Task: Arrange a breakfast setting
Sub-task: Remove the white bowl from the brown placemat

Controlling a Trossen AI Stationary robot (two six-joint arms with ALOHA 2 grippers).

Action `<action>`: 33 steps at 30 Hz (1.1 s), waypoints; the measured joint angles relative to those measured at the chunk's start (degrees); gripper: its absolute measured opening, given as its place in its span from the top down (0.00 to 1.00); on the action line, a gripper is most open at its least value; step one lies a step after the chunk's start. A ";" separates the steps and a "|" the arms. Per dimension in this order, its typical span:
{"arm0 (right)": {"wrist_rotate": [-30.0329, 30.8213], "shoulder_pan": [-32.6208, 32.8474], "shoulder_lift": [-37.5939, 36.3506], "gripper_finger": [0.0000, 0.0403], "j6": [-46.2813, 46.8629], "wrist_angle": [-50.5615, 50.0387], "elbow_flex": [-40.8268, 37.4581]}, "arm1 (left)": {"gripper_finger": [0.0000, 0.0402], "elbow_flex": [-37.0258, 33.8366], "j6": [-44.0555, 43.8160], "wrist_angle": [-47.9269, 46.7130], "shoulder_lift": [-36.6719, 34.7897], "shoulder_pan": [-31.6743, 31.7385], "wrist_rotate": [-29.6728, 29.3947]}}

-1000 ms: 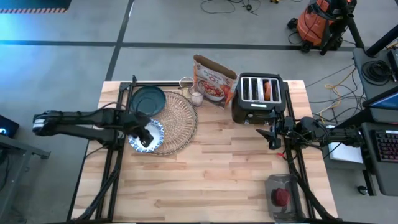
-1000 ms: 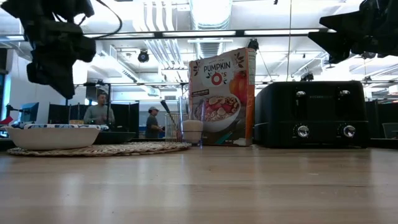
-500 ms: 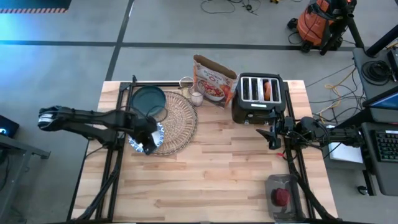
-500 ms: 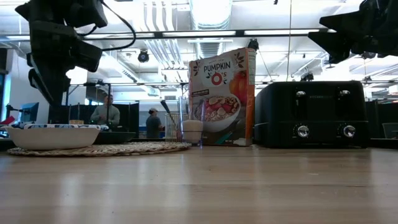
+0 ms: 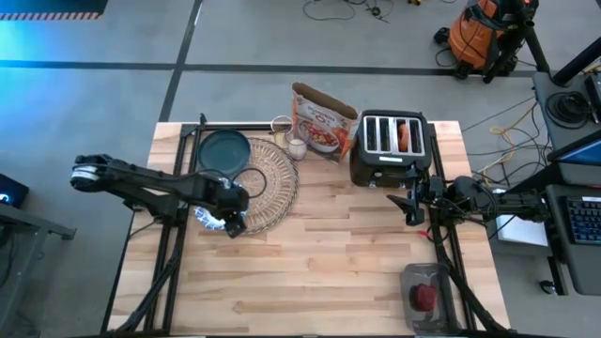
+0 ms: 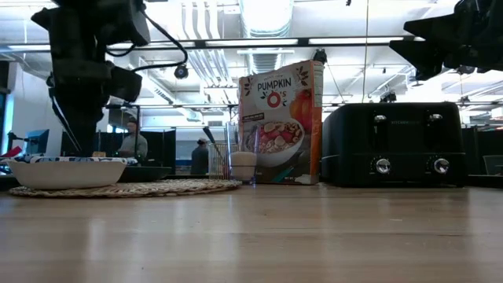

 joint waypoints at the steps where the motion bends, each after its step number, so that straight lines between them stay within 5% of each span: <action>1: 0.01 0.01 0.00 0.35 -0.06 -0.01 0.01 | 0.55 -0.04 0.00 0.09 0.80 -0.12 -0.05; 10: 0.01 0.01 0.00 0.35 -0.07 0.00 0.00 | 0.58 0.06 0.41 0.64 6.81 -1.66 -0.11; 23: -0.01 0.02 0.00 0.35 -0.07 -0.02 0.02 | 0.89 0.73 -1.57 0.87 10.09 -5.37 -0.72; 33: -0.01 0.02 0.00 0.35 0.00 0.00 0.02 | 0.92 7.91 -0.49 0.51 9.69 -9.82 -0.48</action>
